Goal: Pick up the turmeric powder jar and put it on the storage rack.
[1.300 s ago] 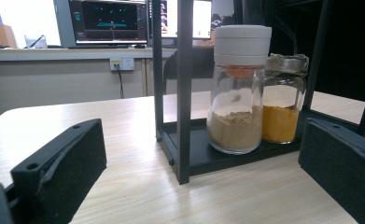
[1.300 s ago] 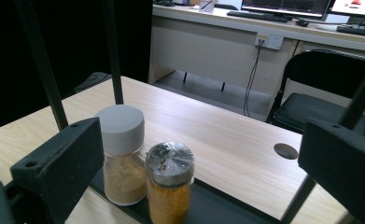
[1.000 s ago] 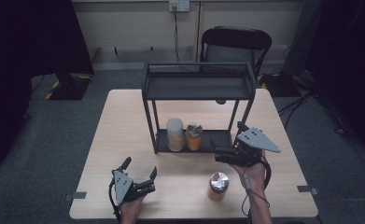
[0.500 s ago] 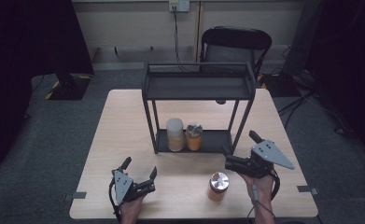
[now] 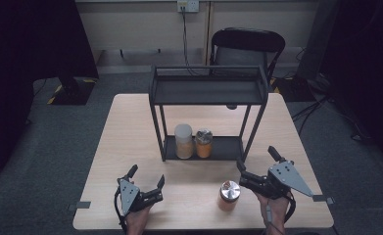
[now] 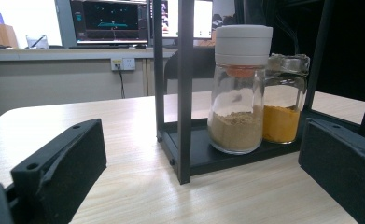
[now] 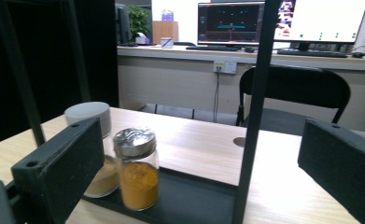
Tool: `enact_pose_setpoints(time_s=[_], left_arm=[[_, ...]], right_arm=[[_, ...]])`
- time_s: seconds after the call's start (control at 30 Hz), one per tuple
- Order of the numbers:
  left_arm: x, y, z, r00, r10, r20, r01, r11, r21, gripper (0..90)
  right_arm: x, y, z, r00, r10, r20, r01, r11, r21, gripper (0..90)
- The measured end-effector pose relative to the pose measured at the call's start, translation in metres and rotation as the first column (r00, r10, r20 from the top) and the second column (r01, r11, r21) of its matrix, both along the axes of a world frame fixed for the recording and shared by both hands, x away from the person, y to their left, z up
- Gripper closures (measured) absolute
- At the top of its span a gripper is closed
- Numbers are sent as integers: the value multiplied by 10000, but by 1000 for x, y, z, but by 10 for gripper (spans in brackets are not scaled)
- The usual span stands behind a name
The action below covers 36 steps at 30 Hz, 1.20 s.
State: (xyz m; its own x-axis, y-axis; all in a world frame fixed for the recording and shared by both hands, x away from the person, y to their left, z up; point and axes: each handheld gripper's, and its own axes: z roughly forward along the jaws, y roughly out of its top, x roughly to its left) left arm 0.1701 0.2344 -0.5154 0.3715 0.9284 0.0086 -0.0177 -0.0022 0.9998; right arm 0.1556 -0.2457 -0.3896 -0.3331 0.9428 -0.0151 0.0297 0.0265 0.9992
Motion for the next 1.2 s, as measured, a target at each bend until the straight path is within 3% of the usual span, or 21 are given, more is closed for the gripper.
enact_pose_setpoints(time_s=[0.17,0.4,0.73,1.07,1.2], left_arm=[[0,0,0,10000,10,7,-10,10000,-22,2],[0,0,0,10000,8,17,-8,10000,-22,3],[0,0,0,10000,11,20,-10,10000,-15,3],[0,0,-1,10000,-5,23,5,10000,-19,3],[0,0,-1,10000,-16,25,17,10000,-32,3]], right_arm=[[-5,-3,-15,9996,44,273,-52,9995,298,0],[-13,4,-35,9966,-634,522,623,9978,214,0],[-19,3,-62,9879,-1392,681,1361,9895,481,0],[-19,4,-81,9820,-1881,182,1869,9808,565,0],[-17,6,-88,9773,-2120,-30,2120,9767,342,0]])
